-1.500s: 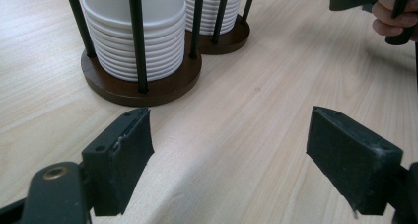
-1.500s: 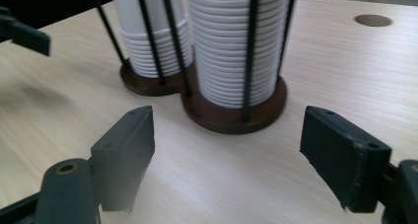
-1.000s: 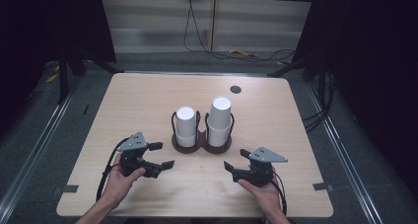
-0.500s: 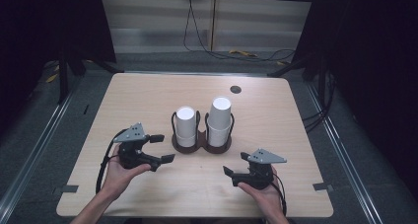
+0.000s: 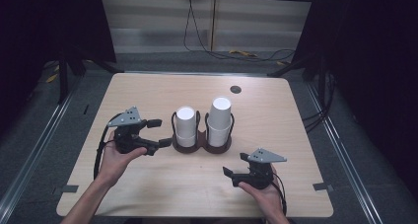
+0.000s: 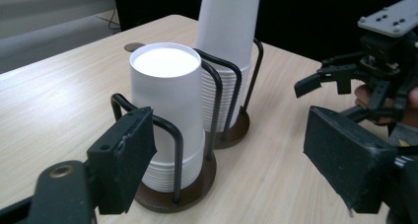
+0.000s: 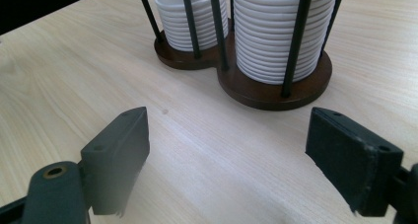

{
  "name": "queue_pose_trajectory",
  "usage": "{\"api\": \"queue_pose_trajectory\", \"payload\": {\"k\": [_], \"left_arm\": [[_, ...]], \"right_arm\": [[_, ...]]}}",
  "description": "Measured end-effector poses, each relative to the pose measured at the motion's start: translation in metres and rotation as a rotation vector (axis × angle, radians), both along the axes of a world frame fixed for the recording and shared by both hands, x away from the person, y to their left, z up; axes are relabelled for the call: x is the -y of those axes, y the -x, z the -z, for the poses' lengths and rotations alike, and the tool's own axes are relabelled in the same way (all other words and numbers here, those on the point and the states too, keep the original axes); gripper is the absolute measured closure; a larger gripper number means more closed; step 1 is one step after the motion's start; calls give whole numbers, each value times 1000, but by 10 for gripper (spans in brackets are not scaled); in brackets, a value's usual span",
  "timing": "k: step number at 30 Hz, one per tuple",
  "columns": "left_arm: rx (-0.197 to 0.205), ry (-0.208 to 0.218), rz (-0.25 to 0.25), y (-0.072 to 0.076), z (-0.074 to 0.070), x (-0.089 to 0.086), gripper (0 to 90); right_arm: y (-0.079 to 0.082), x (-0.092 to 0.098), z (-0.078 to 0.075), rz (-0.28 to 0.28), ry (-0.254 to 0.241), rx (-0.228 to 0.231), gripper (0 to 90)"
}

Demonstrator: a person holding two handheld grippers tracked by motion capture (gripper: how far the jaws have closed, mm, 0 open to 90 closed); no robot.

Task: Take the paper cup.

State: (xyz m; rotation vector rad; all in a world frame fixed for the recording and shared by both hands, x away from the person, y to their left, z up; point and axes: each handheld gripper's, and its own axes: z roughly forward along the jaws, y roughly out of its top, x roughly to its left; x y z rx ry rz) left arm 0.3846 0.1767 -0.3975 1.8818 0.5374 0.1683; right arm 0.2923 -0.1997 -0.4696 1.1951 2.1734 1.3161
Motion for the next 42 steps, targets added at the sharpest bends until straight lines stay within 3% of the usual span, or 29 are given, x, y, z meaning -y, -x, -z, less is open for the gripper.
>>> {"api": "queue_pose_trajectory", "payload": {"k": [4,11,16,19,23,25,31,34,37,42], "left_arm": [[-16,-19,14,-8,-4,3,199],[4,-75,12,-19,-15,8,216],[-4,-116,17,-31,-23,17,220],[-20,-135,47,-37,-23,23,219],[-39,-159,43,-46,-25,28,221],[-33,-197,38,-48,-26,32,228],[-28,-253,50,-57,-32,44,230],[-38,-264,56,-62,-34,49,230],[-51,-290,69,-66,-35,54,300],[-62,-319,68,-74,-36,63,277]], "right_arm": [[0,-1,0,-9,-1,-13,169],[1,-2,0,-29,-9,-14,169],[3,-2,-1,-42,-10,-11,169],[3,-3,-1,-47,-7,-11,169],[3,-4,0,-51,-1,-18,169],[3,-4,1,-53,-2,-19,169],[3,-5,1,-54,3,-23,169],[3,-5,1,-57,3,-23,169],[3,-5,1,-56,4,-26,169],[3,-5,1,-60,5,-30,169]]}}
